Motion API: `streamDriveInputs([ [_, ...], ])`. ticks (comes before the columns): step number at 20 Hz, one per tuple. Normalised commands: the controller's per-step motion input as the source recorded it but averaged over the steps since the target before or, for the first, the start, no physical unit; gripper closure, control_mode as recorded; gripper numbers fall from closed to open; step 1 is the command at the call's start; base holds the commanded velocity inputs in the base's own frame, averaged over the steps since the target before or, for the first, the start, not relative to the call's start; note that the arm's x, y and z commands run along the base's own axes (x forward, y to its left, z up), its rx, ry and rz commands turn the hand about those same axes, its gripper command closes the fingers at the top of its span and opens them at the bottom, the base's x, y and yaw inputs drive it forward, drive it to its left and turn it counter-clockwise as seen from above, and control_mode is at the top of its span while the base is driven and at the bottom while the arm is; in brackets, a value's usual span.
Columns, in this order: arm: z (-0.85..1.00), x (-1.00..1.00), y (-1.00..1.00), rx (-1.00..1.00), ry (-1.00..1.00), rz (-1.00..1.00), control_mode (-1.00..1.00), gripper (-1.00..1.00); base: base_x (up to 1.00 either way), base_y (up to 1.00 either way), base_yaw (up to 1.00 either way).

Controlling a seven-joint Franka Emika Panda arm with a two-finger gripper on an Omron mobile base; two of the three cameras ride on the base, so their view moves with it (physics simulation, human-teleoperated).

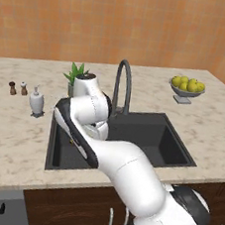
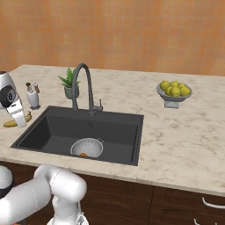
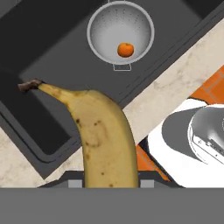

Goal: Put the colander in the sink, put the banana, tangerine in the colander, and turn on the sink faucet and pour water over the colander.

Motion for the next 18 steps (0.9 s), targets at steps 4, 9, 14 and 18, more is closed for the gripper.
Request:
streamDriveInputs([
  [4, 0.47, -0.24, -1.0, 0.03, -0.03, 0.05, -1.0, 1.0, 0.0, 0.0, 0.0],
  [9, 0.51, -0.22, -1.0, 0.1, 0.0, 0.11, -1.0, 1.0, 0.0, 0.0, 0.0],
  [14, 0.26, -0.41, -1.0, 0.12, 0.0, 0.13, -1.0, 1.0, 0.0, 0.0, 0.0],
  [18, 0.07, -0.28, -1.0, 0.09, 0.01, 0.12, -1.0, 1.0, 0.0, 0.0, 0.0],
])
